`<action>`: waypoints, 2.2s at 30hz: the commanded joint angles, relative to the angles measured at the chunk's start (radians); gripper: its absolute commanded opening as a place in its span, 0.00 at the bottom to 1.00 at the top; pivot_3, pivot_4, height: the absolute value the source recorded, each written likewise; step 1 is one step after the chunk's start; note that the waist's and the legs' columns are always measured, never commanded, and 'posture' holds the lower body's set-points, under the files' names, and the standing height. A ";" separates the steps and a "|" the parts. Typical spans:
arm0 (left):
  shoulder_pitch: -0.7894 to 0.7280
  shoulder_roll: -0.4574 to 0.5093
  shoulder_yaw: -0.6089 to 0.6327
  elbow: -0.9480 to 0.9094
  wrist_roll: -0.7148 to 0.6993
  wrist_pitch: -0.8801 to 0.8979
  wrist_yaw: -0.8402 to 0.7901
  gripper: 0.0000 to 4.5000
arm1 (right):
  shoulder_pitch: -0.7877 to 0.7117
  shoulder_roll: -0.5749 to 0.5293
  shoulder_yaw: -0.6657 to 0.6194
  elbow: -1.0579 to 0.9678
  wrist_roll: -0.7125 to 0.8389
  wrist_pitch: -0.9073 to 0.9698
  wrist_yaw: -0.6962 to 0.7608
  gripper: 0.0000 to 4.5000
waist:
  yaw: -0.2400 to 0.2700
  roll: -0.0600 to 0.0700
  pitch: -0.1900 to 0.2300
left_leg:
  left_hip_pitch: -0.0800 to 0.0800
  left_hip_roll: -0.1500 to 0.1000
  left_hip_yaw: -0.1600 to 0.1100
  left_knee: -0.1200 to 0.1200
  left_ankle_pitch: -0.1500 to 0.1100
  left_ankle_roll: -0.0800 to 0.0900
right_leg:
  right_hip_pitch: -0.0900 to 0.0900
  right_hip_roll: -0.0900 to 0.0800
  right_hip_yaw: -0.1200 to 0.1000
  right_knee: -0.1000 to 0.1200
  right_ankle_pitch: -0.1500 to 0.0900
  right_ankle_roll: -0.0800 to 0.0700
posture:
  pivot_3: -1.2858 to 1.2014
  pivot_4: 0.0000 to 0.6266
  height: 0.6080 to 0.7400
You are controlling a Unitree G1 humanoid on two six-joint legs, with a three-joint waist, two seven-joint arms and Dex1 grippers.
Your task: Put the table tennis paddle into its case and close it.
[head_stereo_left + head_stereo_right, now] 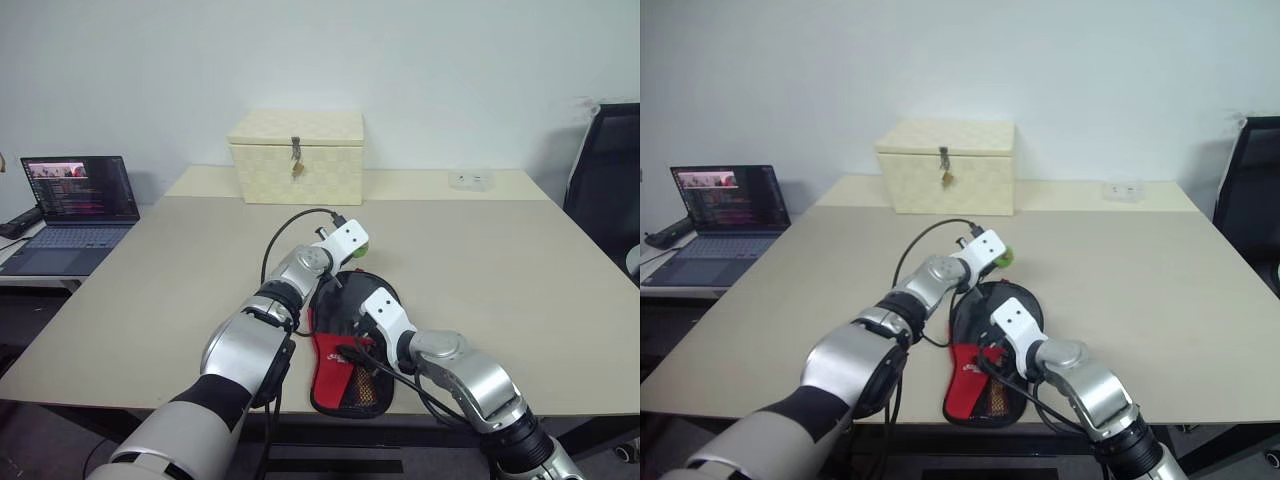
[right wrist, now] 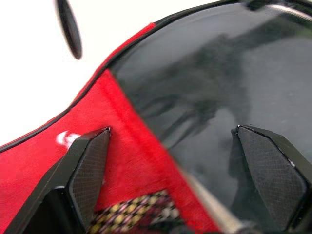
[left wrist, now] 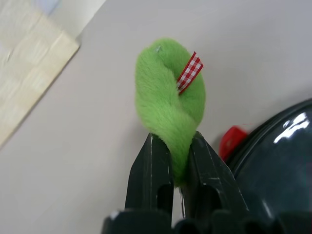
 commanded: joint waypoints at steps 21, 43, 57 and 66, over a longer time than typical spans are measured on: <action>-0.002 -0.185 -0.059 -0.032 0.052 -0.273 -0.244 0.00 | 0.043 0.023 0.055 0.076 -0.008 0.065 -0.001 1.00 | 0.000 0.000 -0.002 | 0.001 0.000 0.000 0.000 0.000 0.000 | 0.001 0.000 0.000 -0.002 0.000 0.001 | 0.52 0.24 1.00; -0.027 -0.062 0.118 -0.064 -0.139 -0.266 -0.324 0.99 | -0.064 0.029 -0.031 0.069 0.030 0.088 0.043 1.00 | -0.023 0.000 -0.006 | 0.008 0.001 0.001 0.000 0.000 0.000 | 0.005 0.002 0.004 0.001 -0.002 0.005 | 0.52 0.24 1.00; 0.091 0.099 0.298 -0.133 -0.376 -0.149 -0.644 0.99 | -0.086 -0.009 -0.171 -0.208 0.170 0.293 0.050 1.00 | -0.022 0.000 -0.005 | 0.000 0.001 -0.003 -0.001 0.000 0.000 | -0.001 0.000 0.003 0.000 0.000 0.001 | 0.52 0.24 1.00; 0.215 0.123 0.201 -0.175 -0.327 -0.169 -0.798 0.99 | -0.163 -0.173 -0.377 -0.323 0.325 0.421 0.137 1.00 | -0.012 0.000 -0.005 | -0.001 0.000 -0.004 0.000 0.000 0.000 | -0.001 0.000 0.001 -0.001 0.000 0.001 | 0.52 0.24 1.00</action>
